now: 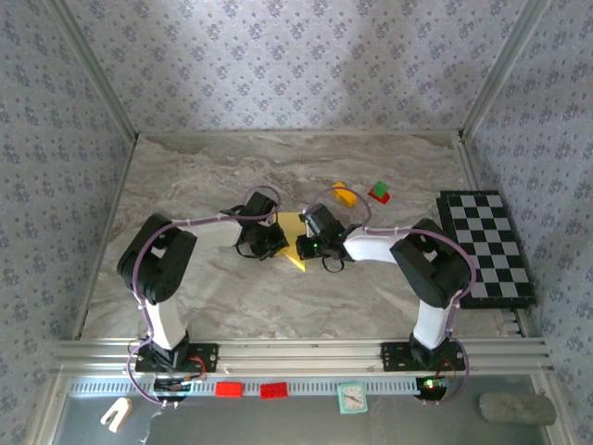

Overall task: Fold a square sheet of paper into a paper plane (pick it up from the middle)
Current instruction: Third fold the triangle at the center of the table.

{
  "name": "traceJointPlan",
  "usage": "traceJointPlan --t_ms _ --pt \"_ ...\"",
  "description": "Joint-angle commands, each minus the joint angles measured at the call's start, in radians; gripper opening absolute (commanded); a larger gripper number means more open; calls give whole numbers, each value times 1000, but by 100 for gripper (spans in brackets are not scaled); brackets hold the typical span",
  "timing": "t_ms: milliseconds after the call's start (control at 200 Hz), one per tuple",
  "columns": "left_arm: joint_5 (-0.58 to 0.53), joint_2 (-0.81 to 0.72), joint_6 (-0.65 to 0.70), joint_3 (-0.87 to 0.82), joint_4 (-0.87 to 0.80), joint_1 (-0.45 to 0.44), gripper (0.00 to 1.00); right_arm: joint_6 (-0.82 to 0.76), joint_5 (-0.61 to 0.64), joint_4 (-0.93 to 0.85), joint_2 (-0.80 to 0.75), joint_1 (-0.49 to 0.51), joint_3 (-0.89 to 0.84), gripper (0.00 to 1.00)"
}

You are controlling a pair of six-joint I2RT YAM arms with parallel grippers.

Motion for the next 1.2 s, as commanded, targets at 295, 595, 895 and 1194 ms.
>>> traceJointPlan --t_ms 295,595,895,1194 --pt "30 -26 50 21 17 -5 15 -2 43 -55 19 -5 -2 7" --pt "19 11 73 37 -3 -5 15 -3 40 -52 19 -4 -1 7" --pt "-18 75 61 66 -125 -5 12 -2 18 -56 -14 -7 9 11" --pt "-28 108 64 72 -163 -6 11 41 -11 -110 -131 -35 21 27"
